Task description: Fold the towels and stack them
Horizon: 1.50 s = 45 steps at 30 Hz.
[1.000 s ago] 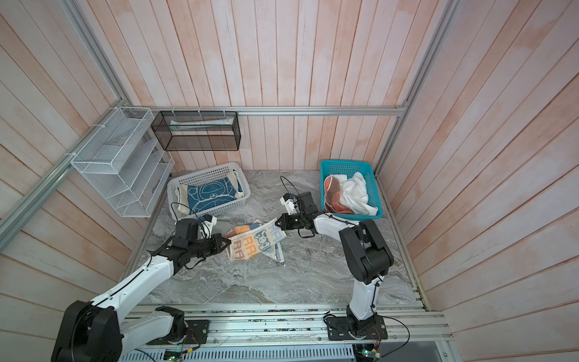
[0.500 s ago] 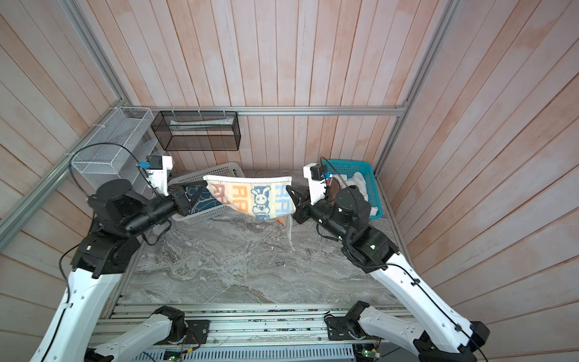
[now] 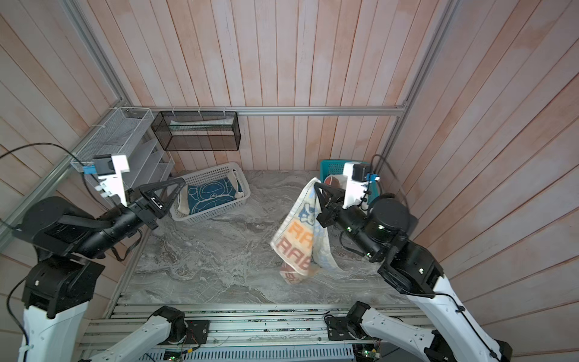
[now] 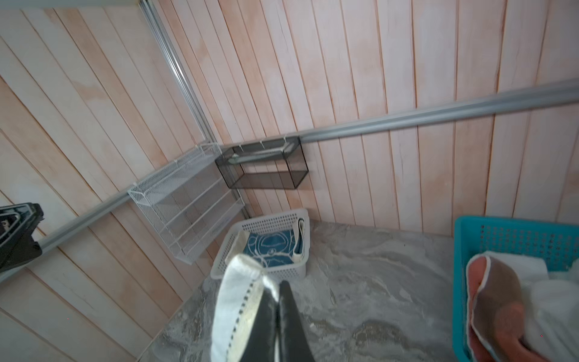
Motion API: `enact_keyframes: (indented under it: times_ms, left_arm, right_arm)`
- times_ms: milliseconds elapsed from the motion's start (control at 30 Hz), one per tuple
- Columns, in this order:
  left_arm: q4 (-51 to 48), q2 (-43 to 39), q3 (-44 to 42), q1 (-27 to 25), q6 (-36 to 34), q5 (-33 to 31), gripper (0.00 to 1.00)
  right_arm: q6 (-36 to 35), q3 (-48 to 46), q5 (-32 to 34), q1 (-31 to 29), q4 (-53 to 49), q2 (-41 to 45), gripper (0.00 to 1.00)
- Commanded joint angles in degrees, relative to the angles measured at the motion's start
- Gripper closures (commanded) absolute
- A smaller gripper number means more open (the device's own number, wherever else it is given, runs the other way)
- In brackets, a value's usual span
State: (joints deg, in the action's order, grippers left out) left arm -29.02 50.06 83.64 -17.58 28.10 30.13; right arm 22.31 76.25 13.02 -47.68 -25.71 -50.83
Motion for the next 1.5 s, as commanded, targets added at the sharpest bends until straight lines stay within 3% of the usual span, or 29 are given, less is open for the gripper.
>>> enact_keyframes:
  times_ms: [0, 100, 167, 300, 400, 667, 833, 1033, 1467]
  left_arm:
    - [4.10, 0.65, -14.61, 0.09, 4.17, 3.28, 1.00]
    - [11.27, 1.44, -28.32, -0.65, 6.00, 4.32, 1.00]
    - [14.71, 2.90, -34.72, -2.84, 6.17, 1.87, 0.94]
    - [25.72, 8.75, -46.32, -10.74, 10.02, -3.14, 0.73]
    - [34.26, 16.24, -49.78, -17.61, 13.00, -6.45, 0.71]
    - [44.06, 41.73, -38.95, -32.53, 18.58, -4.68, 0.71]
    - [57.29, 53.65, -35.73, -35.85, 29.23, 0.98, 0.70]
    - [60.17, 59.85, -31.96, -38.65, 33.89, 3.69, 0.67]
    - [70.06, 65.30, -32.93, -39.11, 42.72, 6.13, 0.61]
  right_arm:
    - [4.91, -15.10, -7.01, 3.69, 0.05, -3.07, 1.00]
    - [6.46, -25.79, -20.68, 12.31, 7.76, -7.25, 1.00]
    - [6.41, -29.57, -27.21, 16.35, 12.07, -10.53, 1.00]
    - [1.88, -31.87, -23.78, 17.26, 13.88, -14.95, 1.00]
    - [0.93, -33.35, -19.64, 19.32, 14.40, -16.86, 1.00]
    - [1.22, -35.70, -25.01, 29.55, 19.30, -22.78, 1.00]
    - [0.44, -35.20, -26.54, 33.02, 20.58, -26.30, 1.00]
    - [-0.12, -36.16, -28.69, 35.08, 22.96, -27.52, 1.00]
    - [-1.43, -37.82, -30.24, 37.78, 23.48, -26.38, 1.00]
